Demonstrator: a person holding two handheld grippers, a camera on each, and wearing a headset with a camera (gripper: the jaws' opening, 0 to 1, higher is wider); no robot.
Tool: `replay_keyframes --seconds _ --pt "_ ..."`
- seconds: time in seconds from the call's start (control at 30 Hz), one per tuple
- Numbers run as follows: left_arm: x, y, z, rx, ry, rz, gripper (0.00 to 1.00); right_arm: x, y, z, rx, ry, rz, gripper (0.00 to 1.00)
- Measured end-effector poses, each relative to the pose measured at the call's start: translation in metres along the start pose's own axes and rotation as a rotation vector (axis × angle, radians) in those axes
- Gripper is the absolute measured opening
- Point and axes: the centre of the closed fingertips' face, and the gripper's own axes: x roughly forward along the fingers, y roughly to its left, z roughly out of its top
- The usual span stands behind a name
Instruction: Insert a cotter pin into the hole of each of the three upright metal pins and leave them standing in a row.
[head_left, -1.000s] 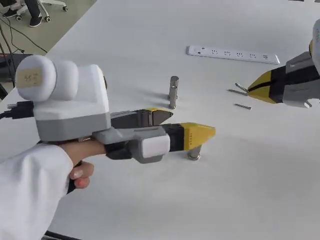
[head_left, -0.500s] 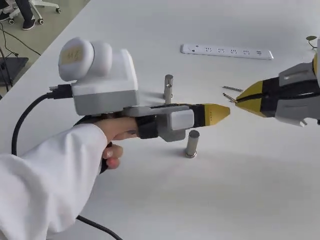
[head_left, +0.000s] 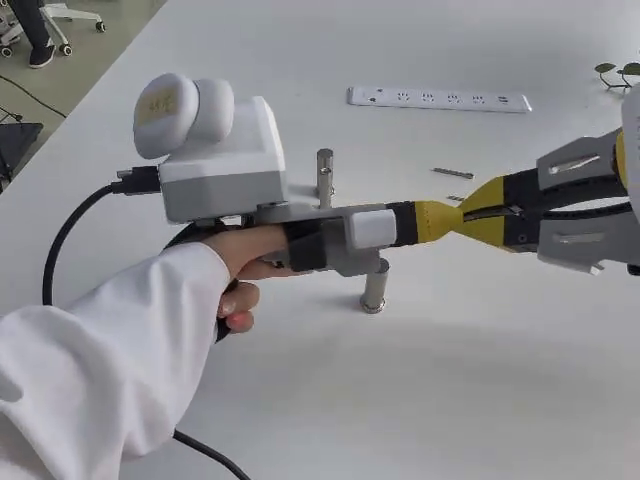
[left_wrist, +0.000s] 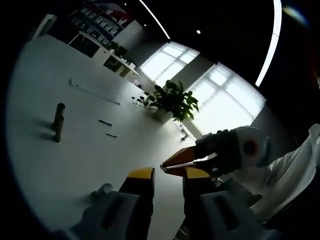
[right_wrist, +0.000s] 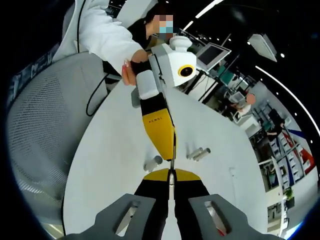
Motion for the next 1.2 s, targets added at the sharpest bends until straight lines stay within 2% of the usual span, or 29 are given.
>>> replay_keyframes --seconds 0.27,0.67,0.73,0.77,0.8,0.83,1.2 --pt "-0.002 0.002 0.001 -0.016 -0.004 -0.001 0.09 -0.002 0.0 0.006 -0.027 -0.005 -0.005 0.0" --pt "-0.004 -0.001 0.0 -0.064 -0.008 -0.021 0.03 -0.002 0.002 0.013 -0.05 0.0 -0.006 0.0" --pt "-0.004 0.0 0.001 -0.067 -0.017 -0.019 0.03 -0.002 0.002 0.014 -0.046 -0.001 -0.009 0.0" --pt "-0.005 0.001 0.005 -0.064 -0.049 -0.02 0.04 -0.002 0.002 0.014 -0.044 0.0 -0.009 0.0" --pt "-0.006 0.001 0.005 -0.083 -0.055 -0.027 0.03 -0.002 0.003 0.014 -0.047 0.002 -0.008 0.0" --pt "-0.006 0.0 0.005 -0.109 -0.049 -0.034 0.03 -0.002 0.003 0.012 -0.049 0.005 -0.009 0.0" --pt "-0.004 0.001 -0.001 -0.094 -0.013 -0.031 0.04 -0.002 0.005 0.013 -0.048 0.003 -0.005 0.0"
